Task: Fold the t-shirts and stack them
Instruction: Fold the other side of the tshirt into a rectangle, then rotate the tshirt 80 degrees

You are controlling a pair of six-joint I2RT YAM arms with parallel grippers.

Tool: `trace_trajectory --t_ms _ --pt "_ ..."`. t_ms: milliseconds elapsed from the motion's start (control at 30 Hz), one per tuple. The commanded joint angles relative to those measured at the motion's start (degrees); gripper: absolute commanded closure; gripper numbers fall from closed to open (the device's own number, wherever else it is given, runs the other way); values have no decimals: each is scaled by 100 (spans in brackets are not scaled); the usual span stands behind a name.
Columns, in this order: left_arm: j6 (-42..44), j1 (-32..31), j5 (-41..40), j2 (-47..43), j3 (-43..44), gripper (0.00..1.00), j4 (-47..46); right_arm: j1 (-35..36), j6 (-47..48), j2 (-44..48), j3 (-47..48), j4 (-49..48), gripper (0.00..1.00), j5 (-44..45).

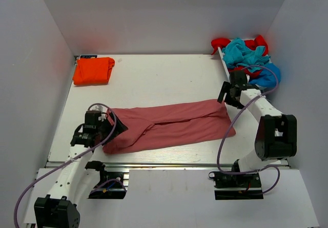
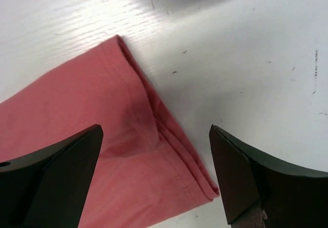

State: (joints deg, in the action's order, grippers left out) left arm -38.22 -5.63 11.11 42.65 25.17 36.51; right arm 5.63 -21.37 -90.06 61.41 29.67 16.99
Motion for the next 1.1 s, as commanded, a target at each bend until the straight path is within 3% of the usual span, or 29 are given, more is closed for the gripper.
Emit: trace_trajectory --t_ms 0,67,133,267,533,700,833,967,1067 --pt "157 0 -601 -65 847 0 259 26 228 733 232 -144 10 -178" --pt "279 0 -672 49 920 0 42 43 352 858 21 -373 10 -731" --pt "280 0 -419 313 920 0 -257 52 475 981 -242 -768 10 -1863" --pt "280 -52 259 1006 639 0 -1529 131 441 746 -700 -1533 10 -3612" --pt "332 -52 506 2738 532 0 -2394 79 81 -441 -831 -1728 10 -3343" --pt "385 -52 321 3968 884 0 -2666 61 -105 -425 -1253 -1719 10 -3105" --pt "455 0 269 5426 1936 0 -2825 219 -297 -240 -1971 -2025 10 -3325" --pt "771 0 417 7741 4509 0 -2282 763 -316 101 -2414 -2141 10 -3650" --pt "895 -61 584 8879 6583 0 -1614 1211 -131 191 -2625 -2167 10 -4010"
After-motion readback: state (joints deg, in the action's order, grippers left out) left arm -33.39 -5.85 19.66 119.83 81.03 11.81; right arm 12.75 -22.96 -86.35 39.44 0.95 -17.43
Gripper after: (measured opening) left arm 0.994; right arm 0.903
